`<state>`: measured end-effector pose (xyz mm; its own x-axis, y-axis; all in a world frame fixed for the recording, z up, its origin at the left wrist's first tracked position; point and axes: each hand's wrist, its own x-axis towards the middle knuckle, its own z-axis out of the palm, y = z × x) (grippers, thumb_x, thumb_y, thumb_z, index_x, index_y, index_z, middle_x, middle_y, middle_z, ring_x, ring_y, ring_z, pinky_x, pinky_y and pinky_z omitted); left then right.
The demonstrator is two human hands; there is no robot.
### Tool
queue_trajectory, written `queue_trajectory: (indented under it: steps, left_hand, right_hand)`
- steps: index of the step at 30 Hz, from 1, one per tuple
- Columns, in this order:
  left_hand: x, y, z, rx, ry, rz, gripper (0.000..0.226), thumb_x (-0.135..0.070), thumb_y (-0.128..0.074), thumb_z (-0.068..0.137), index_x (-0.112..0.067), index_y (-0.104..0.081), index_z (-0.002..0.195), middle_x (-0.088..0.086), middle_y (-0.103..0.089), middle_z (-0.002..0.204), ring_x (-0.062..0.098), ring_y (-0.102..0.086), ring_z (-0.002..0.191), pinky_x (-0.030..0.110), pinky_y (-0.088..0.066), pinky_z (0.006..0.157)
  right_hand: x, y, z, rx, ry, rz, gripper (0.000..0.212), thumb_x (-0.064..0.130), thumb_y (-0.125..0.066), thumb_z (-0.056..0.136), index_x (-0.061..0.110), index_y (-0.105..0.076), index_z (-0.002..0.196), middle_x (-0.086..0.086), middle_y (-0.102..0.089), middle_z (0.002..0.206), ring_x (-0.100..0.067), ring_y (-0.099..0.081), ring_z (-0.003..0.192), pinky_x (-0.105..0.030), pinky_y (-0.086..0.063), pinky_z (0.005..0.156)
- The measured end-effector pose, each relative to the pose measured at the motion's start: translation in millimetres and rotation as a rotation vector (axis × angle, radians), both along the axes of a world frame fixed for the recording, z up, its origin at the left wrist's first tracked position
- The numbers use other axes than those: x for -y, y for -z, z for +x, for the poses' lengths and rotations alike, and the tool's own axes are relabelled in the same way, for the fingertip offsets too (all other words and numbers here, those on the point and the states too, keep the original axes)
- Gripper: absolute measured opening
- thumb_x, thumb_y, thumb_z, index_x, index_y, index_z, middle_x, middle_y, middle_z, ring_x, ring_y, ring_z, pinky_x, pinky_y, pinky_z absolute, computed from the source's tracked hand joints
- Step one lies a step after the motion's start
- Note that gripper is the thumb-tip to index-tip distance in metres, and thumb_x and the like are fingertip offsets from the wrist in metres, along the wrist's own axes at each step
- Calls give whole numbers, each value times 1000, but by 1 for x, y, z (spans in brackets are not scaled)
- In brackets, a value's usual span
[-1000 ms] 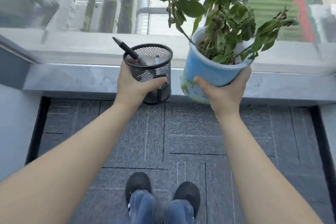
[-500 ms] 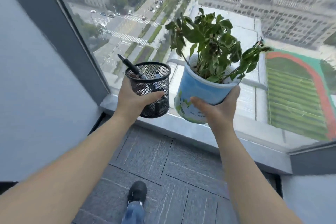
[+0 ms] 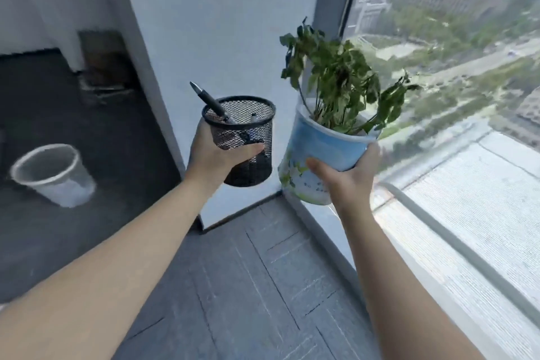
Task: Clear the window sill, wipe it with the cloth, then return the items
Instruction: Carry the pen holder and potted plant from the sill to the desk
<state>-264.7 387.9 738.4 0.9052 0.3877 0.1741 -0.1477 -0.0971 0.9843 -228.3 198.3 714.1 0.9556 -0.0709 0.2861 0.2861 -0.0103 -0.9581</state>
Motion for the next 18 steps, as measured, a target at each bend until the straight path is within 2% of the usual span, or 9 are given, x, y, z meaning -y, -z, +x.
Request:
queue_trajectory:
  steps: [4,8,9,12,13,16,18]
  left_hand:
    - [-79,-20,-64,43,-199,6,67,-34,-77,33,-29,-48,94,-11,-60,97,8,-59,95,16,-48,79]
    - [-164,-32,-143,32,-412,75,66,-24,-83,42,-19,-50,99,-9,-62,94,-7,-60,82,10,-47,74]
    - [-186,-35,-165,28,-455,75,66,-25,-83,41,-19,-51,99,-7,-63,95,-7,-62,83,13,-49,76]
    - [-248,-46,-236,9,-588,111,74,-38,-81,35,-18,-55,101,5,-67,104,17,-64,97,39,-51,92]
    - [-267,-51,-260,18,-625,110,73,-38,-79,34,-17,-56,100,4,-67,101,20,-64,96,41,-50,92]
    - [-318,-64,-333,58,-765,120,58,-33,-77,33,-30,-52,85,-13,-67,87,12,-64,88,33,-50,88]
    - [-349,-70,-380,74,-826,135,51,-23,-78,38,-32,-50,80,-23,-69,72,-5,-63,76,15,-50,75]
  right_hand:
    - [-90,-21,-25,44,-197,-8,79,42,-74,37,27,-37,105,16,-48,98,3,-54,86,-17,-52,70]
    - [-188,-35,-68,86,-400,-7,90,40,-75,39,11,-36,115,11,-50,101,-1,-55,91,-11,-51,72]
    - [-213,-38,-83,95,-438,-4,92,41,-75,39,9,-36,116,9,-50,102,-3,-55,92,-11,-51,72]
    - [-289,-48,-136,97,-562,-6,93,42,-75,38,11,-35,117,2,-50,108,-9,-55,95,-20,-52,77]
    - [-314,-52,-155,93,-611,1,92,39,-77,39,14,-35,116,1,-50,111,-9,-56,96,-21,-52,77]
    - [-387,-64,-211,107,-746,12,91,37,-79,40,20,-34,117,0,-50,115,-7,-56,99,-16,-52,74]
    - [-433,-71,-246,129,-821,11,92,40,-79,41,20,-34,119,-1,-50,118,-9,-56,101,-18,-52,76]
